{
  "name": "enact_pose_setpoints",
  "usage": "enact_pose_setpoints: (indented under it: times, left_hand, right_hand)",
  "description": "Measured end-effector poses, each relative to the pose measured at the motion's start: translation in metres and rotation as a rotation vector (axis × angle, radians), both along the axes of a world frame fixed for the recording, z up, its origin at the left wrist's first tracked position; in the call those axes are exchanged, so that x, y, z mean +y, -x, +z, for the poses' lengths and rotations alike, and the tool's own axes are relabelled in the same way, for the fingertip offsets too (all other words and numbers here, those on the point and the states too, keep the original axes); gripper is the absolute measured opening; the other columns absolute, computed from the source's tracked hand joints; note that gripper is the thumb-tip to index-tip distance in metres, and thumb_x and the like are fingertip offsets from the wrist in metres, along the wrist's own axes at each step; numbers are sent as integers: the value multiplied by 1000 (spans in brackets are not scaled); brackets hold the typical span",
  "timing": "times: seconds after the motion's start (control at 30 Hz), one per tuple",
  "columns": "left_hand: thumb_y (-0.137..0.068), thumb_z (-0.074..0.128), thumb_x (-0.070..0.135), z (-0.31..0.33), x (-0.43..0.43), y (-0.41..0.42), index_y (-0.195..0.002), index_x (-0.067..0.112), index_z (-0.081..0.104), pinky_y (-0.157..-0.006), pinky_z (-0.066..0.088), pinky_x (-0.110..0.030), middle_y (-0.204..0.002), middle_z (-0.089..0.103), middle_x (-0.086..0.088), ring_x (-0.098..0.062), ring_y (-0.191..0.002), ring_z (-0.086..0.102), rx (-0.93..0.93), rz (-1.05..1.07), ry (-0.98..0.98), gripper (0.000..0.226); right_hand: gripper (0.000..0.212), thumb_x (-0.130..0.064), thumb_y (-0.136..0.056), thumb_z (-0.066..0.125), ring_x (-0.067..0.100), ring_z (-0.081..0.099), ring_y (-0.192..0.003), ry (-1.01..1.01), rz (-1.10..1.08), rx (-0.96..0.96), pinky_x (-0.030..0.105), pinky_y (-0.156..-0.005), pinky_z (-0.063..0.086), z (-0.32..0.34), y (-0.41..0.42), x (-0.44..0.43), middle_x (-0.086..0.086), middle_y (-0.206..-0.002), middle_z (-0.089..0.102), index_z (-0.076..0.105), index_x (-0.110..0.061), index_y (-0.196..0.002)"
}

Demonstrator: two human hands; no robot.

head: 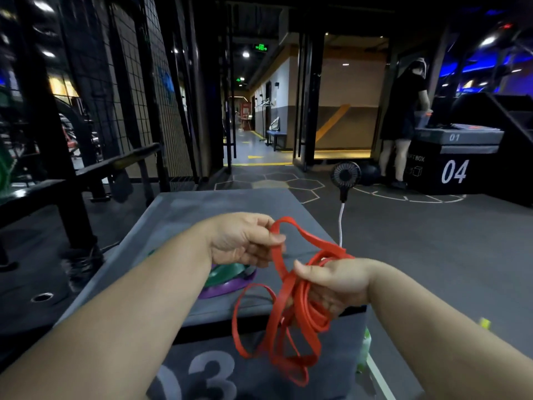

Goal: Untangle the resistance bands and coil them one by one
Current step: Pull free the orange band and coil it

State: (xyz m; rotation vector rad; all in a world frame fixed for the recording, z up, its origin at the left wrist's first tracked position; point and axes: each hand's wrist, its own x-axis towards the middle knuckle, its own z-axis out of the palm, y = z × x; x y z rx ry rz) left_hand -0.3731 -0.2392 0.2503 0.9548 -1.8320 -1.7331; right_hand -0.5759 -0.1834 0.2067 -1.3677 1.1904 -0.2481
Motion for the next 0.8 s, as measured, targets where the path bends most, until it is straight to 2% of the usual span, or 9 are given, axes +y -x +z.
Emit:
enact_pose_setpoints:
  times: [0.07, 0.13, 0.2, 0.3, 0.37, 0.5, 0.57, 0.67, 0.8]
  left_hand:
    - [-77, 66, 23, -19, -8, -2, -84, 18, 55, -57, 50, -21, -69, 69, 1, -8, -58, 62, 3, 28, -27, 15]
    - [-72, 68, 31, -39, -19, -4, -80, 17, 57, -63, 43, -24, -64, 66, 2, -10, -59, 56, 27, 92, -36, 20]
    - [-80, 65, 34, -55, -27, -6, -77, 17, 60, -60, 42, -22, -60, 60, 4, -9, -58, 52, 13, 145, -23, 18]
    - [-96, 53, 28, -73, -35, -8, -77, 13, 60, -52, 43, -18, -59, 50, 3, -9, -53, 46, 22, 176, -37, 25]
    - [-99, 49, 25, -85, -39, -10, -78, 11, 57, -52, 44, -19, -57, 45, 3, -9, -50, 44, 58, 175, -67, 27]
    - [-102, 44, 22, -109, -43, -13, -78, 10, 55, -52, 34, -19, -56, 40, 5, -10, -51, 35, 15, 165, -30, 29]
    - [-101, 44, 22, -119, -45, -11, -77, 11, 56, -55, 28, -24, -56, 40, 5, -10, -53, 32, 39, 163, -24, 29]
    - [-99, 47, 22, -126, -49, -6, -73, 14, 60, -53, 24, -25, -56, 40, 4, -8, -51, 31, 100, 171, -25, 30]
    - [-99, 46, 24, -126, -57, -4, -70, 19, 64, -53, 25, -24, -58, 44, 3, -8, -52, 31, 171, 98, 7, 35]
  right_hand:
    - [86, -75, -84, 16, 16, 66, -64, -23, 0, 141, 33, -66, 51, -18, -3, -8, 8, -82, 74, 57, -6, -115]
    - [93, -78, -85, 14, 32, 65, -89, -68, -5, 253, 42, -78, 52, -39, -6, -17, 24, -116, 65, 44, -9, -138]
    - [95, -79, -83, 24, 37, 63, -91, -79, -23, 323, 46, -79, 54, -56, -7, -23, 23, -104, 64, 36, -9, -145]
    - [101, -79, -77, 37, 27, 67, -80, -161, 74, 392, 36, -71, 57, -73, -4, -34, 26, -110, 67, 46, 1, -138]
    - [87, -71, -87, 41, 19, 67, -76, -138, 131, 453, 26, -67, 56, -77, -5, -38, 27, -119, 65, 58, 5, -124]
    - [65, -76, -77, 55, 10, 64, -72, 398, -30, 592, 24, -72, 51, -82, -5, -55, 2, -91, 74, 70, -15, -94]
    - [74, -83, -59, 59, 7, 63, -94, 540, -183, 379, 24, -86, 50, -89, -7, -64, -7, -103, 68, 62, -25, -104]
    - [88, -89, -45, 66, 15, 65, -108, 442, -221, -120, 32, -96, 51, -111, -16, -77, -3, -109, 71, 63, -25, -106]
    - [66, -81, -46, 76, 15, 63, -60, 308, -215, -475, 38, -71, 55, -125, -28, -90, 2, -68, 65, 69, -25, -80]
